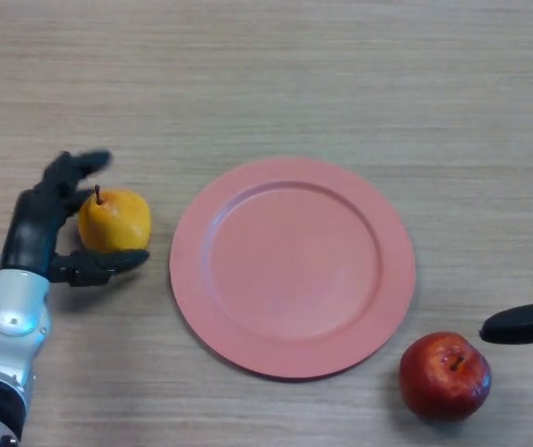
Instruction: Pick up the yellow pear and place it on the plate
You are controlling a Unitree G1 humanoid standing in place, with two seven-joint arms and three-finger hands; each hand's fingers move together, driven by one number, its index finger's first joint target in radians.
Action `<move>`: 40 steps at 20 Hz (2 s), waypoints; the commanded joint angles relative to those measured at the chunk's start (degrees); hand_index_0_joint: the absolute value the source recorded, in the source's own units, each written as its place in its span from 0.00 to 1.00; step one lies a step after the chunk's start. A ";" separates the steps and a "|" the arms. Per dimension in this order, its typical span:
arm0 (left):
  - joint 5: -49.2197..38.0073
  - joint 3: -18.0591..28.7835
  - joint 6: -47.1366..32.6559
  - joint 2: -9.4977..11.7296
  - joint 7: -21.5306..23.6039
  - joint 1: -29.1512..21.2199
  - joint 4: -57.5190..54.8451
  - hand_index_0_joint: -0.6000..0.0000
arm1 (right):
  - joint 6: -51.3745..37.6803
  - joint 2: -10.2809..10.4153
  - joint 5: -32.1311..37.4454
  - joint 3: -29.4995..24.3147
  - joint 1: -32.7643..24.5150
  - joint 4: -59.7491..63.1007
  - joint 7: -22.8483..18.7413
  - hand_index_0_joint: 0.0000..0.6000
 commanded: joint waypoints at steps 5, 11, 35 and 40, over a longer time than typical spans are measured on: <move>0.22 2.38 -2.18 3.47 4.43 -0.70 -6.90 0.00 | -5.70 -2.06 -0.30 -4.98 -0.88 -4.01 0.27 0.00; -4.40 4.98 9.26 2.16 5.04 6.71 -30.81 0.00 | -4.52 -1.83 -0.37 -4.81 -0.87 -5.21 0.12 0.00; -2.75 -9.68 17.70 -8.99 -12.09 12.51 -41.95 1.00 | -2.87 -1.69 -0.41 -6.19 -0.33 -5.71 1.57 0.00; 3.64 -8.64 16.93 -8.99 -11.06 12.39 -41.10 1.00 | -4.16 -1.81 -1.46 -5.65 -0.54 -5.00 1.72 0.00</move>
